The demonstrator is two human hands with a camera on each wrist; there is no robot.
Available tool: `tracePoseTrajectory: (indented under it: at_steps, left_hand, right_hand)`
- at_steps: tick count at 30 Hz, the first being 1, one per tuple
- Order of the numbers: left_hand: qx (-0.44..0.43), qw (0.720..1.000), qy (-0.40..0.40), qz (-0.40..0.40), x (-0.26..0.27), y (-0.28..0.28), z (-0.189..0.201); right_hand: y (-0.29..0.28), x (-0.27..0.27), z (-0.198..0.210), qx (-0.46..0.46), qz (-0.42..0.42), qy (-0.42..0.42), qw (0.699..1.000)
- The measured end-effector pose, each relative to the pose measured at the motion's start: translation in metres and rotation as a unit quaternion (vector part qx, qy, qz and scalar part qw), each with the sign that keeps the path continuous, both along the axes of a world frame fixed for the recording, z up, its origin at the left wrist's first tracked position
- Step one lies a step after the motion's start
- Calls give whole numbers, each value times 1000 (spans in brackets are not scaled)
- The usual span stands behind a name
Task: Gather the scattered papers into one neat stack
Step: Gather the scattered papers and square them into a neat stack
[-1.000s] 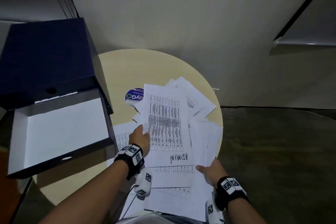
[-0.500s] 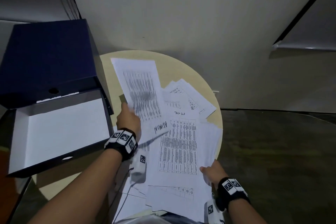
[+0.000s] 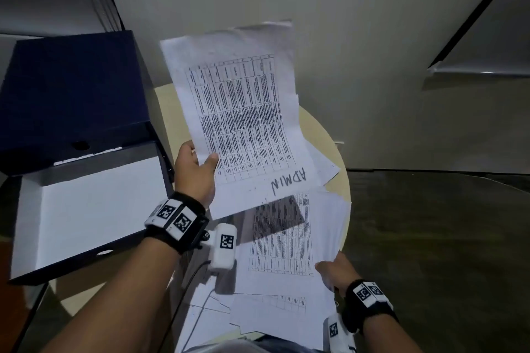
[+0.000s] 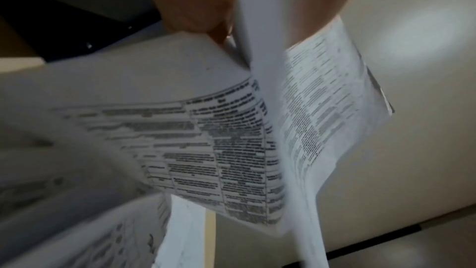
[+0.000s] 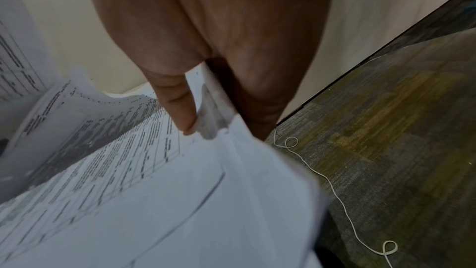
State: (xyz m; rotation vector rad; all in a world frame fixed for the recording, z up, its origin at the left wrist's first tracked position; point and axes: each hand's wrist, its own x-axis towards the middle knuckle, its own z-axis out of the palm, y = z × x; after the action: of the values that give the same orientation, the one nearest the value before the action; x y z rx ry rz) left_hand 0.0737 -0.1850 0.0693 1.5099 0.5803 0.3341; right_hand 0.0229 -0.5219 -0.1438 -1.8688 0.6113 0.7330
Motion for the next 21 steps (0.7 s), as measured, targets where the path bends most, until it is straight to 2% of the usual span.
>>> tracePoseTrajectory:
  at_steps: [3,7,11,12,14,16,18,21]
  left_hand:
    - [-69,997,-28,-32,-4,0,13]
    - [-119,989,-70,-54,6,16,51]
    - [-158,985,-55,-51,25,30,48]
    - [-137,989,-32,-50,26,29,39]
    - [-16,997,25,-75,22,18,20]
    - [72,988,82,-104,11,4,-10]
    - [115,968,178,-134,-2,-5,-50]
    - [170,908,306,-231,-18,-14,-106]
  right_hand:
    - [-3,-1,1,-3,13,-2,1000]
    - [-4,3,-4,-4,5,24,1000]
    - [-3,6,-6,-14,-11,22,1000]
    - [-3,6,-9,-13,-15,19,1000]
    - [-2,5,-6,-1,-22,6,1000]
    - [-5,3,-5,7,-12,4,1000]
    - [-4,2,-2,3,-1,-2,1000]
    - [-3,3,-4,4,9,14,1000]
